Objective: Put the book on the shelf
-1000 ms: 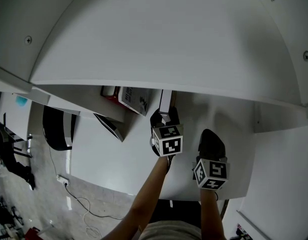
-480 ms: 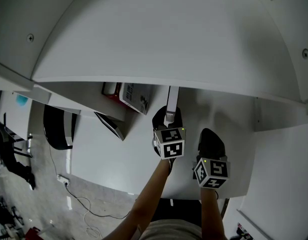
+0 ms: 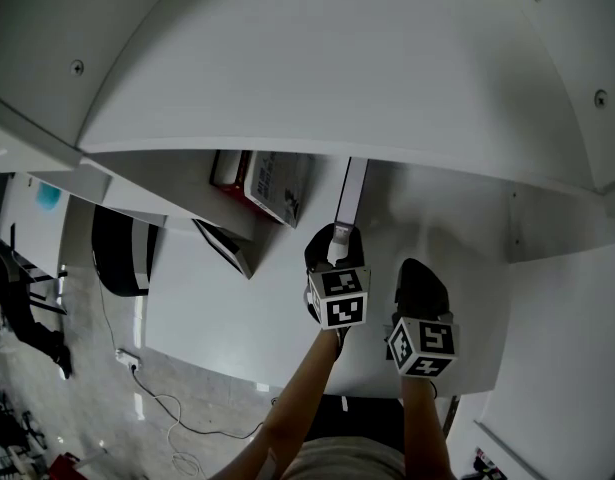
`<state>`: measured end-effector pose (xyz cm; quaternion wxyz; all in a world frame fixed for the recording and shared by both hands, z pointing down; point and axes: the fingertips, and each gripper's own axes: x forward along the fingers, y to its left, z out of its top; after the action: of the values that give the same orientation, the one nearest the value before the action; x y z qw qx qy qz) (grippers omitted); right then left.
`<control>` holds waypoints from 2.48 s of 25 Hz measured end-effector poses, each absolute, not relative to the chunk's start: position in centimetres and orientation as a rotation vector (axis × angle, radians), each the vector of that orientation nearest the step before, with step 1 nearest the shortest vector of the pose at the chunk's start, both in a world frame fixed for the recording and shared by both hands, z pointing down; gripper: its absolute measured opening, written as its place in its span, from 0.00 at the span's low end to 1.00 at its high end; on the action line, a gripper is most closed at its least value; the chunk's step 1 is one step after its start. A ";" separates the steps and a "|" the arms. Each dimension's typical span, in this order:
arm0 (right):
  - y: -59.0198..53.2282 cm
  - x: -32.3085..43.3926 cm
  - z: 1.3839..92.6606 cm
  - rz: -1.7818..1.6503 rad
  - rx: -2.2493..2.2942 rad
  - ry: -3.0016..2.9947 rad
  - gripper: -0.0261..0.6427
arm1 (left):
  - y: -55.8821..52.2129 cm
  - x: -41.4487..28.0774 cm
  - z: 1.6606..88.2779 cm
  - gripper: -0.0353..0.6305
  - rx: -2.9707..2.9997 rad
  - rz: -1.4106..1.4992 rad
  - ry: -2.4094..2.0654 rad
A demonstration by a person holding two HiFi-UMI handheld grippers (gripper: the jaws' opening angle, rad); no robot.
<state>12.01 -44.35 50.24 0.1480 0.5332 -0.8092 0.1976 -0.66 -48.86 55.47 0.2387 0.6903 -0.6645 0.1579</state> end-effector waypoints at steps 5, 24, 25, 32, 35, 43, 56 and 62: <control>-44.4 12.4 50.0 0.562 1.544 -2.327 0.06 | -49.0 -0.8 55.6 0.29 1.886 0.434 -1.845; -44.4 13.3 50.6 0.576 1.557 -2.307 0.06 | -51.9 -3.2 55.5 0.28 1.801 0.446 -1.964; -44.5 13.3 50.6 0.576 1.557 -2.306 0.06 | -52.1 -3.2 55.4 0.28 1.800 0.447 -1.965; -44.8 13.4 50.7 0.583 1.562 -2.303 0.06 | -53.1 -3.4 55.5 0.28 1.785 0.433 -1.965; -44.9 13.6 50.8 0.578 1.565 -2.296 0.06 | -53.3 -3.4 55.5 0.28 1.783 0.433 -1.966; -45.2 13.8 50.8 0.580 1.562 -2.295 0.06 | -53.5 -3.2 55.6 0.29 1.797 0.395 -1.955; -44.6 13.1 50.5 0.598 1.543 -2.329 0.06 | -51.8 -2.6 54.1 0.42 1.877 0.365 -1.930; -44.1 13.1 49.7 0.566 1.553 -2.339 0.06 | -48.7 -2.2 53.4 0.41 1.885 0.357 -1.903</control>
<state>13.06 -44.15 49.67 0.1382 0.5371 -0.8088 0.1956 -2.24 -48.73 53.44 0.2182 0.6807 -0.6873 0.1290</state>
